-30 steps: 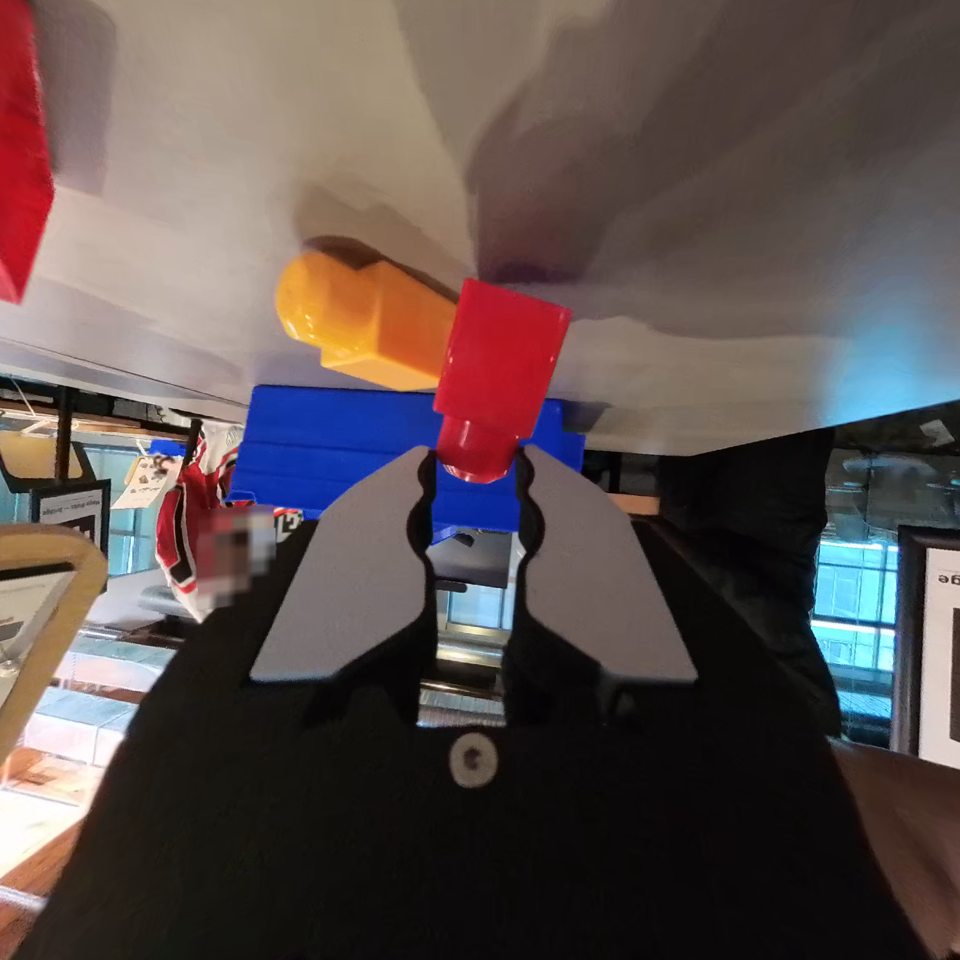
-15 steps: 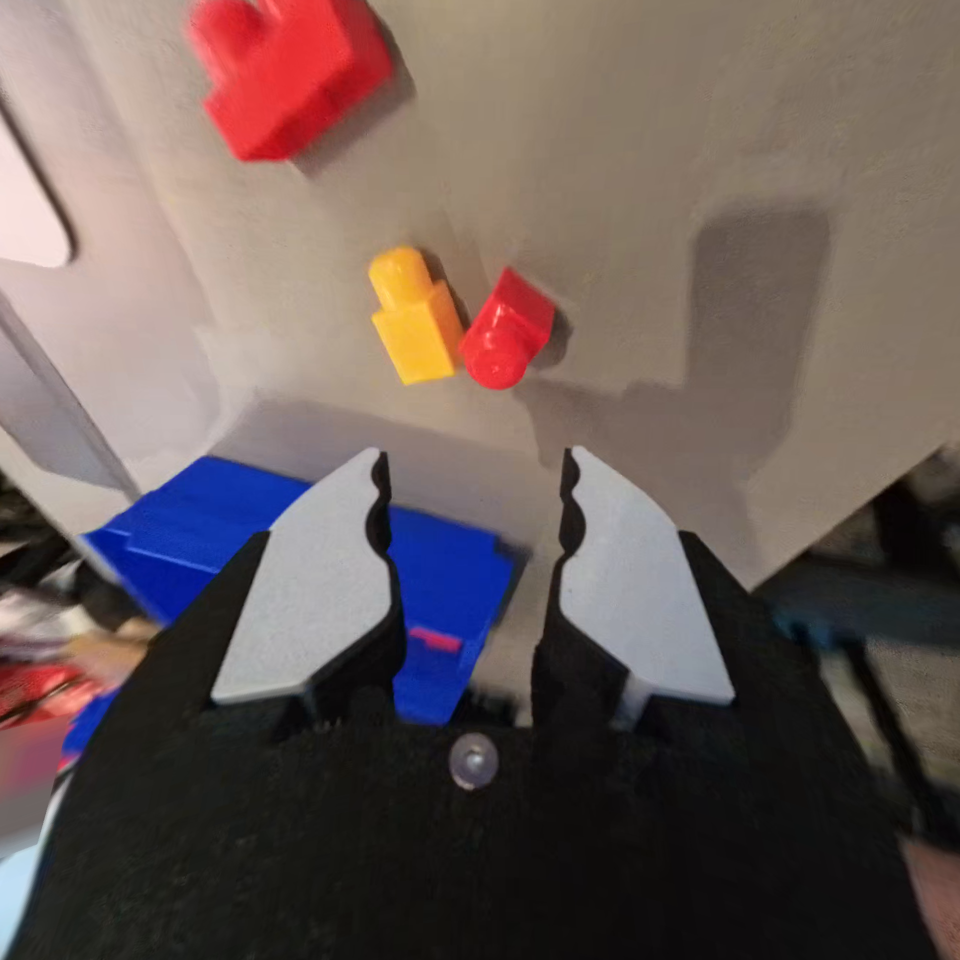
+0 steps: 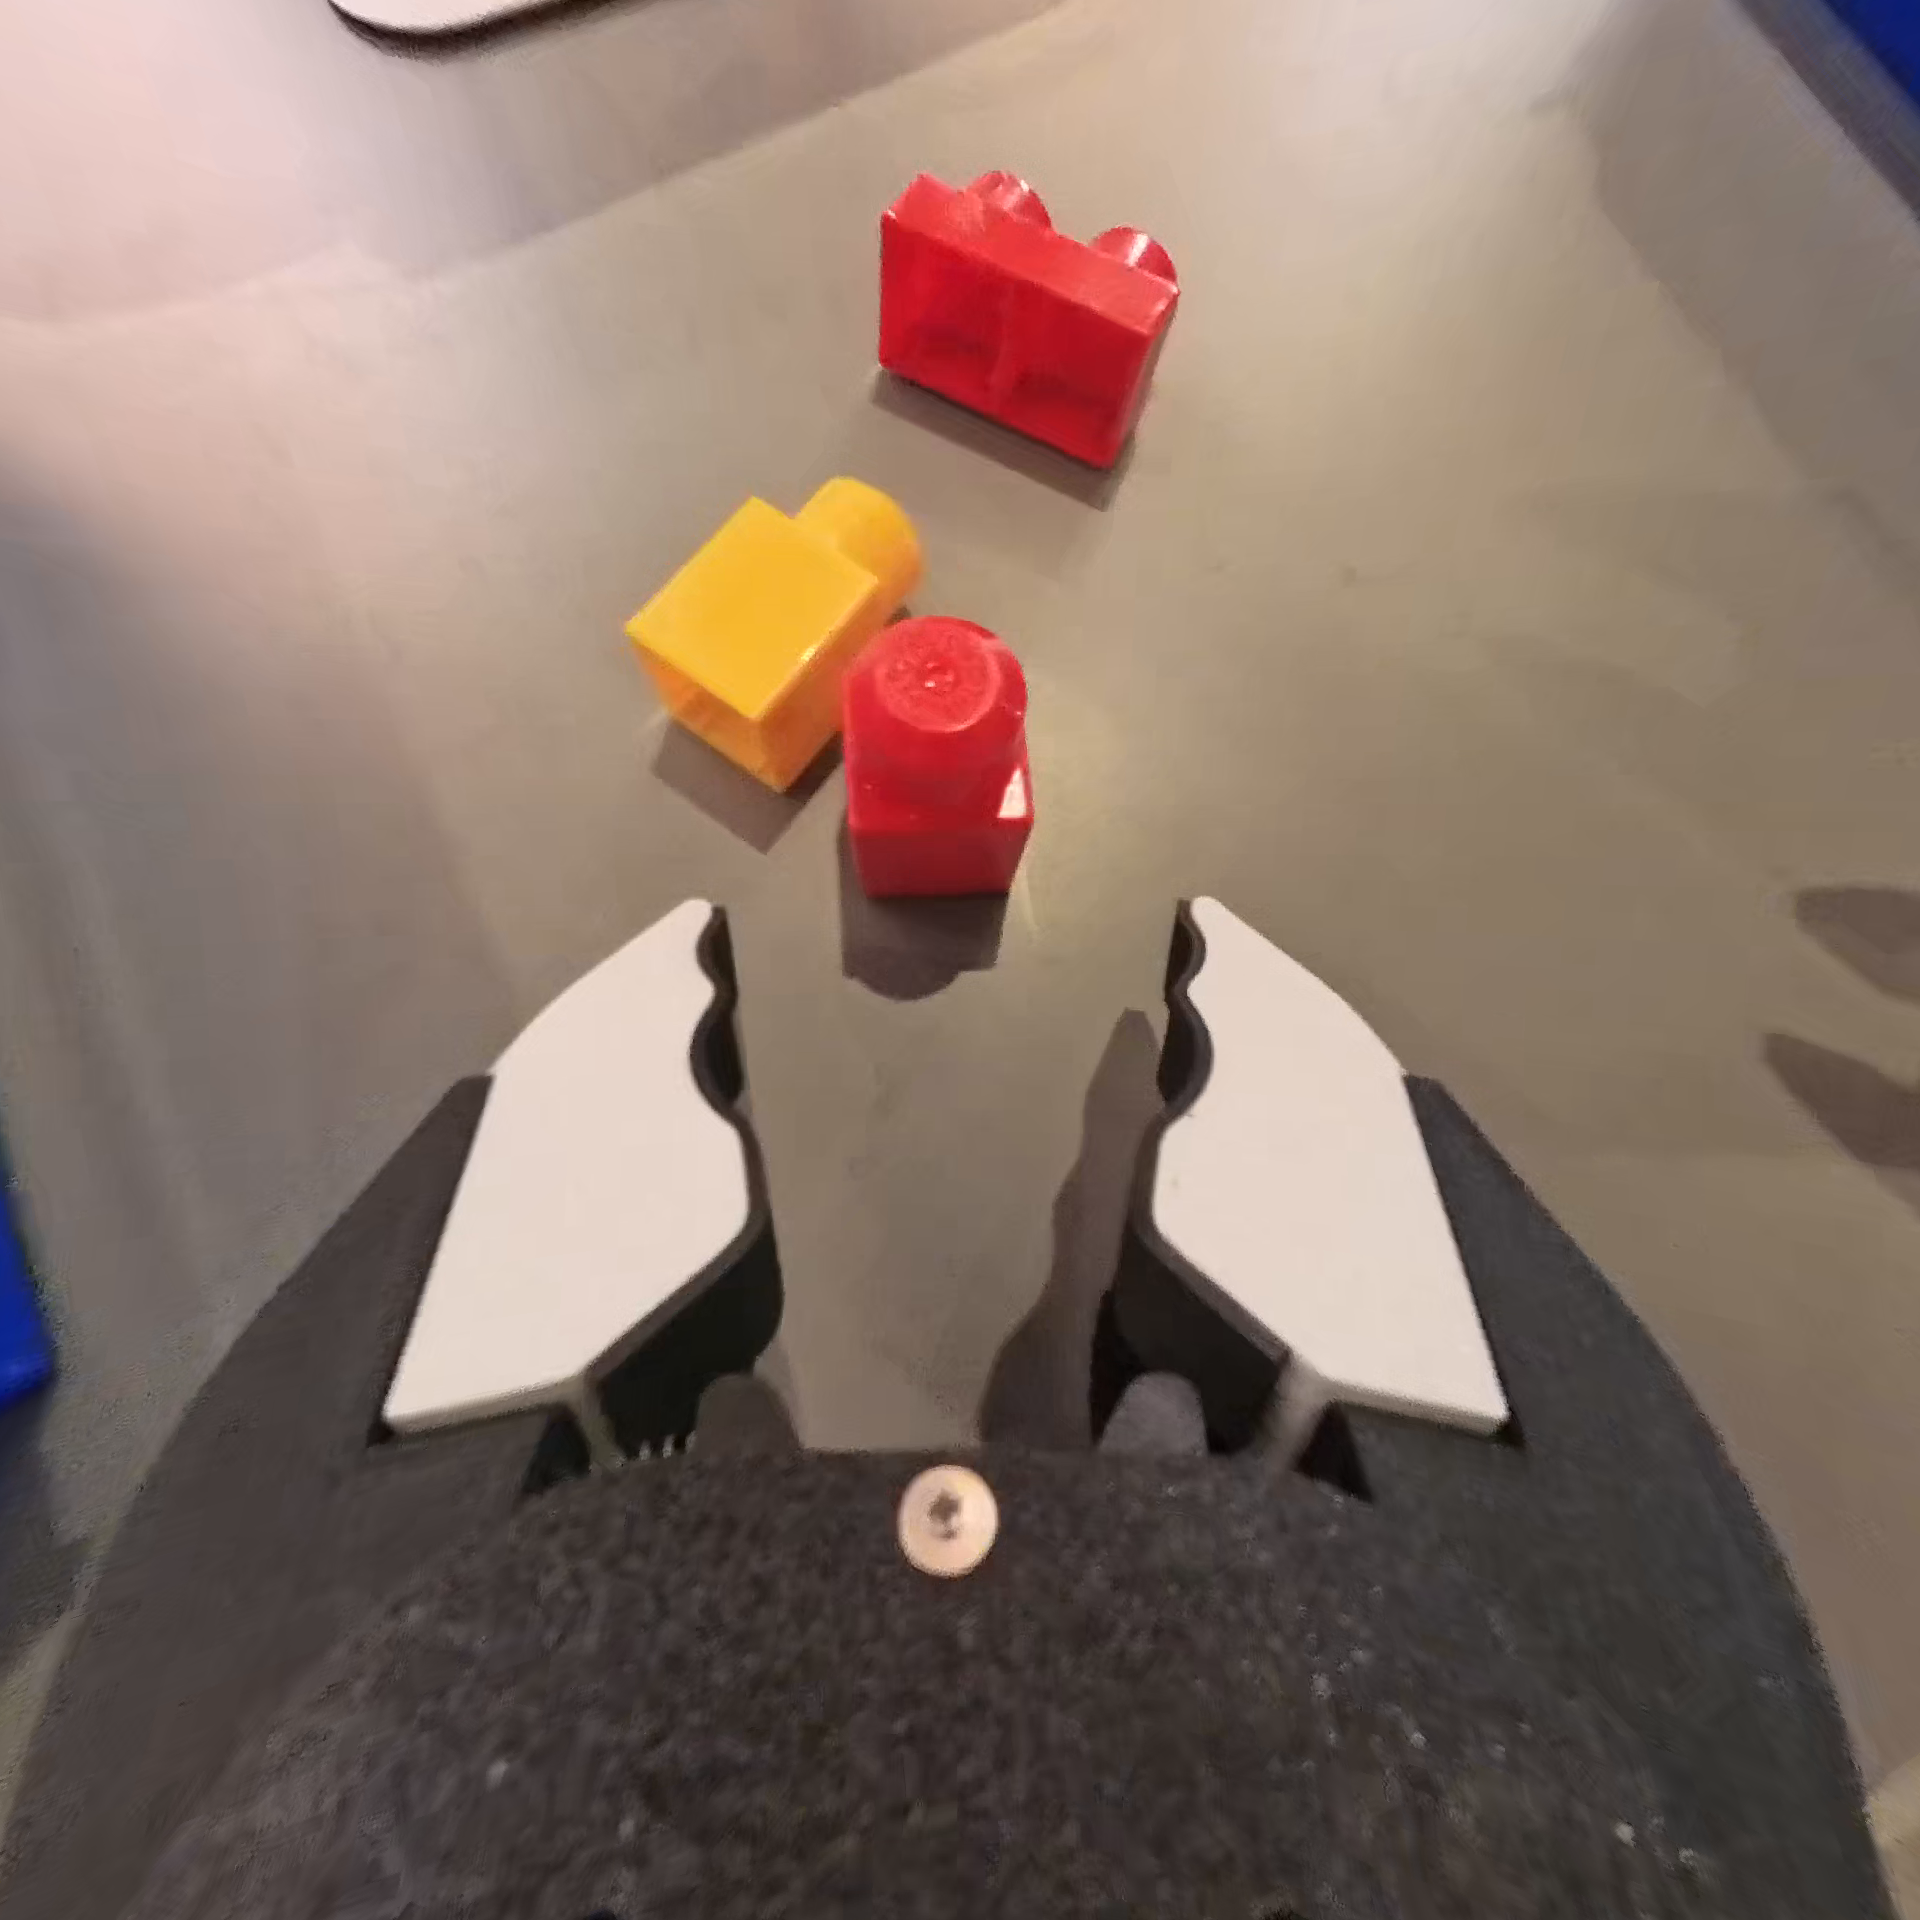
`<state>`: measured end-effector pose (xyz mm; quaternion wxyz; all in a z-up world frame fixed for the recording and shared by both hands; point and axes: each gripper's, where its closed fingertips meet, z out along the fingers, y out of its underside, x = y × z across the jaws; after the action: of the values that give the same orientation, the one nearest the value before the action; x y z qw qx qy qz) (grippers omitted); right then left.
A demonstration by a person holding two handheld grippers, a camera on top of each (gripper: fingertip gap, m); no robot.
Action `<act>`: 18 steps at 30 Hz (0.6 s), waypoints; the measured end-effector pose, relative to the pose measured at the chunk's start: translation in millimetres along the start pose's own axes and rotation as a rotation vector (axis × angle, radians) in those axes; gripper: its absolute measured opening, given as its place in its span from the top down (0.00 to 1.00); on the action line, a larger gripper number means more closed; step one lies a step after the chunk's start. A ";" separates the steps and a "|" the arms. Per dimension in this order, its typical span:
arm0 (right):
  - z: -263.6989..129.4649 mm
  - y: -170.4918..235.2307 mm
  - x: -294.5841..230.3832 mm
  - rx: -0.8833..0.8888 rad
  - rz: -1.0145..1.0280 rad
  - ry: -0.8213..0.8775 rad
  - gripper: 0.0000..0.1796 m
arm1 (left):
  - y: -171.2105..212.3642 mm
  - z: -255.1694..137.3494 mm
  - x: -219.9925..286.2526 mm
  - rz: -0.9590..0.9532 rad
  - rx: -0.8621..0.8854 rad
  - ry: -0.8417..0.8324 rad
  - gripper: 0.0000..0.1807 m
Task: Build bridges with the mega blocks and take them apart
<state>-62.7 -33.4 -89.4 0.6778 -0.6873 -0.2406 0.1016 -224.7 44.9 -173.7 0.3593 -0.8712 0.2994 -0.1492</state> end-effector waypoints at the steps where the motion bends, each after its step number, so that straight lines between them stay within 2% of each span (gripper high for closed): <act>1: -0.1 0.0 -0.2 0.000 -0.001 -0.001 0.83 | 1.9 4.4 -0.9 0.008 -0.018 -0.005 0.57; 5: 0.2 0.8 -0.6 -0.004 0.000 -0.004 0.82 | -2.3 16.2 -2.2 0.026 -0.022 -0.018 0.60; 6: -0.1 0.9 -0.3 -0.004 0.002 -0.003 0.82 | -3.0 18.6 -1.1 0.041 -0.024 -0.018 0.65; 8: -0.9 0.7 0.4 -0.002 0.008 -0.003 0.83 | -4.6 21.9 3.1 0.084 -0.030 -0.007 0.80; 12: -1.3 1.1 2.3 -0.001 0.027 -0.004 0.83 | -10.4 14.4 7.2 0.226 -0.101 -0.012 0.81; 14: -1.4 1.0 2.9 0.001 0.037 -0.007 0.83 | -19.1 2.0 3.3 0.357 -0.155 -0.037 0.81; 18: -0.4 1.7 2.8 -0.001 0.053 -0.018 0.82 | -32.5 -14.2 -5.9 0.600 -0.400 -0.029 0.81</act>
<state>-59.9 -32.4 -90.5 0.6724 -0.6928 -0.2285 0.1255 -222.5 59.3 -140.8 0.2139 -0.7997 0.5597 0.0369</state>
